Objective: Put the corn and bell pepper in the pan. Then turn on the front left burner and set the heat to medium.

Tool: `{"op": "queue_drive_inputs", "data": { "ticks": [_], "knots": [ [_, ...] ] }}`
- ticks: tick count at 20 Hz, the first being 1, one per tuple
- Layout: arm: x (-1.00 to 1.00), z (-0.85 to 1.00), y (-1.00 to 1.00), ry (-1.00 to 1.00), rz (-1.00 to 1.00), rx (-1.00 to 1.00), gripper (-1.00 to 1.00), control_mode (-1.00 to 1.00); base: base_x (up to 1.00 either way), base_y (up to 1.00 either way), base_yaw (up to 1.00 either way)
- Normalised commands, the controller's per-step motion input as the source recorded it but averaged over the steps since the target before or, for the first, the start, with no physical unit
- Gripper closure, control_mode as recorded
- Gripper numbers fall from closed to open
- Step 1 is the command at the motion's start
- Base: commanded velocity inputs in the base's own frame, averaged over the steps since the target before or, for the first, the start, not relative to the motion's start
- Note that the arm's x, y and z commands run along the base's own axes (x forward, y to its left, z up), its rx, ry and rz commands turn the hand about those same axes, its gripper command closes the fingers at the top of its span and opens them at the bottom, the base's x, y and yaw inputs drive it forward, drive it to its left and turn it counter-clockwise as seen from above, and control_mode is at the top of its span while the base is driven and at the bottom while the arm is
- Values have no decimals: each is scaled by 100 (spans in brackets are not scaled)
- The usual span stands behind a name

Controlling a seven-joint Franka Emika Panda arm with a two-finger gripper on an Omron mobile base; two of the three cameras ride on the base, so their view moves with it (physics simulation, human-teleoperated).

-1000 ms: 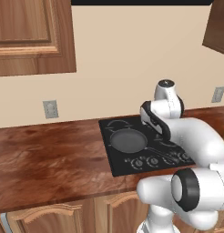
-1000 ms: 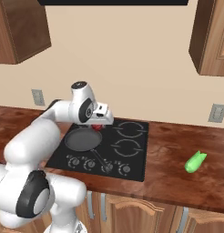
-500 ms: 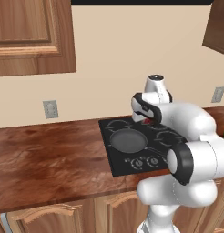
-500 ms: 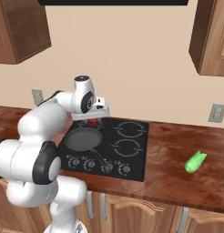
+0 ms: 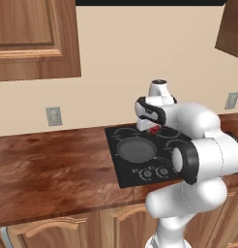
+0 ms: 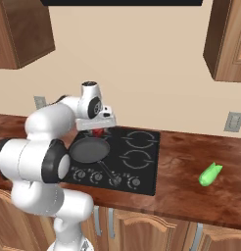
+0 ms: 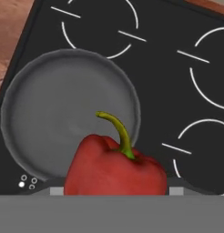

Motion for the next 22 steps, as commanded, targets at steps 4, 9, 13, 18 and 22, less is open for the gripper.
{"op": "queue_drive_inputs", "data": {
  "ticks": [4, 9, 13, 18, 22],
  "knots": [
    [1, -77, 21, 0, 1, 2, 100, -100, 0, 0, 0],
    [0, -53, 41, 0, 1, 6, 100, -100, 0, 0, 0],
    [28, -12, 12, 0, 0, 0, 100, -100, 0, 0, 0],
    [34, -23, 0, 0, 0, 0, 100, -100, 0, 0, 0],
    [14, -33, 9, 1, 0, 0, 100, -100, 0, 0, 0]
  ]
}}
